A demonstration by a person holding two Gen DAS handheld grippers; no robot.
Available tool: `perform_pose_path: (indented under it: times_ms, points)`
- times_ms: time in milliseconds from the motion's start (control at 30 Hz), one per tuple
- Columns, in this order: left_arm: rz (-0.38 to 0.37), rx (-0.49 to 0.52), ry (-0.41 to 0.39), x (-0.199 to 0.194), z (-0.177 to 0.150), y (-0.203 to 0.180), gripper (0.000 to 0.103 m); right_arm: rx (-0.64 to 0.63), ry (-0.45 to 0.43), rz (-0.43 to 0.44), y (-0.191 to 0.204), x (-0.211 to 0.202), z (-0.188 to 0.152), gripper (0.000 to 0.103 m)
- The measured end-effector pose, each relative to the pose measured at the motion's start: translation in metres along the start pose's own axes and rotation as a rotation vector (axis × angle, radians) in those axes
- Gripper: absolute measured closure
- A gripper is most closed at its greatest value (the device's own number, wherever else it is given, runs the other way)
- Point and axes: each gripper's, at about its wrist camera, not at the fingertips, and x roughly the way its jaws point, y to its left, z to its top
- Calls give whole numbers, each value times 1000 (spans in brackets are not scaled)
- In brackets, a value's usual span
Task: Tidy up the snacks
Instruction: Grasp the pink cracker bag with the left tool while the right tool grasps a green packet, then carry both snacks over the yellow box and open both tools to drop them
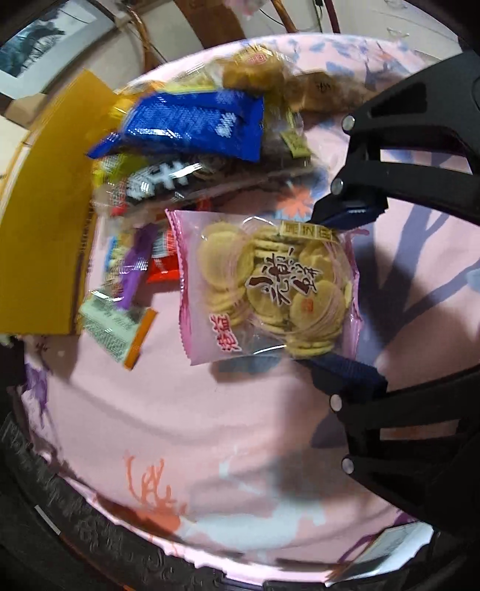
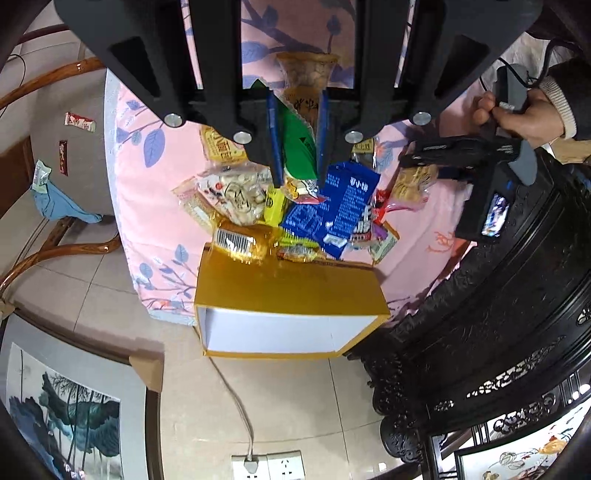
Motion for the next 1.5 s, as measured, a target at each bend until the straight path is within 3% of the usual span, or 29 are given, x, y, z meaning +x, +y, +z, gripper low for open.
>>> perform_pose_path:
  times_ms: [267,600,767,1033,1067,1133,1167,1300,1500]
  points:
    - [-52,9,-189,-90,43,-11,44,-17,-134,7,-5,-5,51,86]
    - [-138,45,-421,-162,157,-51,44,18,-326,17,-38,-1,163,86]
    - [-118,70,-491,-172,204,-68,44,28,-363,6,-53,13,202,86]
    - [-41,107,-498,-148,265,-90,43,68,-318,22,-66,58,240,84]
    - [-32,111,-496,-145,269,-93,40,72,-308,23,-67,64,244,83]
    - [4,105,-509,-145,276,-96,24,76,-296,16,-67,69,250,53]
    - [23,99,-525,-148,276,-97,16,80,-312,7,-67,66,252,49]
    - [20,90,-595,-174,267,-98,9,67,-356,17,-63,45,251,47]
    - [28,113,-586,-184,236,-98,5,90,-321,34,-63,25,229,47]
